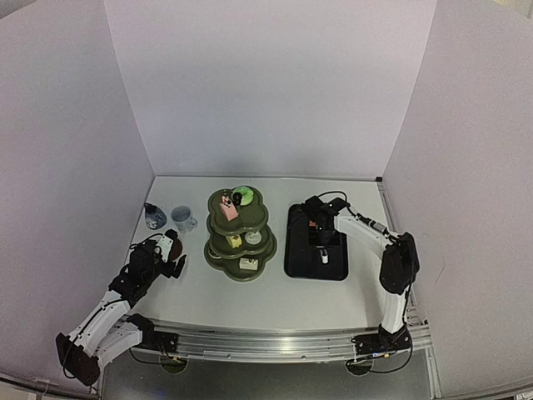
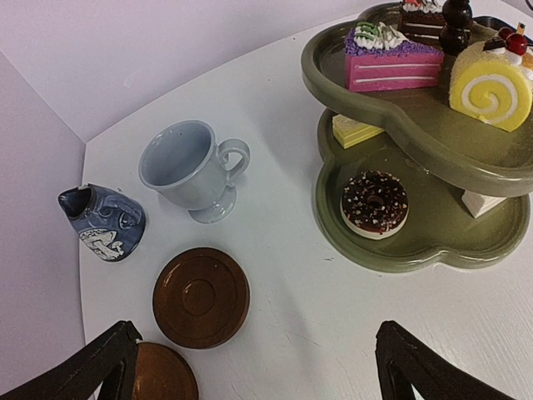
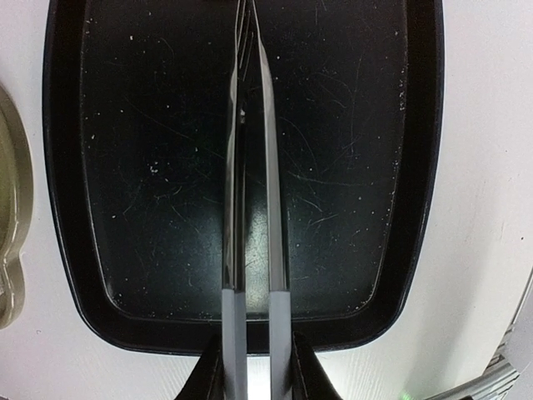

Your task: Serve the afternoon tea

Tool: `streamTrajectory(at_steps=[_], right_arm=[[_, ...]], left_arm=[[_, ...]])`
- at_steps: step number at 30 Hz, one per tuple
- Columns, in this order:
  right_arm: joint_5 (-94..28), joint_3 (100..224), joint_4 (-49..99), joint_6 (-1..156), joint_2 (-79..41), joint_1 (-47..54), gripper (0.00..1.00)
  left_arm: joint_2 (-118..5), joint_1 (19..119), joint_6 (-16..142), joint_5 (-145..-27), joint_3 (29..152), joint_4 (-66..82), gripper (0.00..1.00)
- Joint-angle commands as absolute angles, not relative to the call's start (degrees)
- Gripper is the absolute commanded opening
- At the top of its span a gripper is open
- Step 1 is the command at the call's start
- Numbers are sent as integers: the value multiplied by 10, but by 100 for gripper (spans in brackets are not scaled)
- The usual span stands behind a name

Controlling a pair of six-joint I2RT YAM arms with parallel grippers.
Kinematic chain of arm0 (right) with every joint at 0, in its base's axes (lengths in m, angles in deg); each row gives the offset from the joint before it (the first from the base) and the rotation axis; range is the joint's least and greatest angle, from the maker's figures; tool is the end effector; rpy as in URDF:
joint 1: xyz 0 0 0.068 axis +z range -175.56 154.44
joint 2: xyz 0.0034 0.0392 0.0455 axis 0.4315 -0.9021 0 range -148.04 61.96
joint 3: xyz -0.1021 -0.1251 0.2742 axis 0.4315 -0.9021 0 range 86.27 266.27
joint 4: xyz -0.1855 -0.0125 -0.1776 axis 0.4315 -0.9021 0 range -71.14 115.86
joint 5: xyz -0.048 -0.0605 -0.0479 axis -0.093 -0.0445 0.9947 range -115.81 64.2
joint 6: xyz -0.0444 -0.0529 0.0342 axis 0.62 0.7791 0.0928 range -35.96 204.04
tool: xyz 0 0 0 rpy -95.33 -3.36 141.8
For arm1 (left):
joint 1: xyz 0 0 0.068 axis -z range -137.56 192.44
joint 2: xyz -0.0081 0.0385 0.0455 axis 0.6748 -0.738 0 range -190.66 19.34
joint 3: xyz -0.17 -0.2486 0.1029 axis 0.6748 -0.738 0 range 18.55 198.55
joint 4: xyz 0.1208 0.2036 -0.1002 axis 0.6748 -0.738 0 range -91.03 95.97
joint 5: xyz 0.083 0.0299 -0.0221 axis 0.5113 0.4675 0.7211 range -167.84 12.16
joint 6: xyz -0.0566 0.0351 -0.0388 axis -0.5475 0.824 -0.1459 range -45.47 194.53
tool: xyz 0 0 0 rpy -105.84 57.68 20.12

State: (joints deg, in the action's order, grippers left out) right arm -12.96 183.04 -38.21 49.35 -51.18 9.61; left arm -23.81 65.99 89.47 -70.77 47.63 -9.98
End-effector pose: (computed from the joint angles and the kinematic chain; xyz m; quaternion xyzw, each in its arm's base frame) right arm 0.3456 0.2257 0.2531 0.0052 0.9903 -0.0440 0.1317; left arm 0.1512 -0.0572 0.2562 0.2558 0.8263 0.0158 0.5016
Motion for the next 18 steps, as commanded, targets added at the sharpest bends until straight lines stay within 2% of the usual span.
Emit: streamTrajectory(at_steps=[1, 18], right_arm=[[-118, 1851, -378, 486, -515, 99, 22], [-141, 1835, -345, 495, -501, 99, 30]], left_arm=[[-236, 657, 896, -711, 471, -71, 100], [-237, 657, 901, -708, 470, -70, 100]])
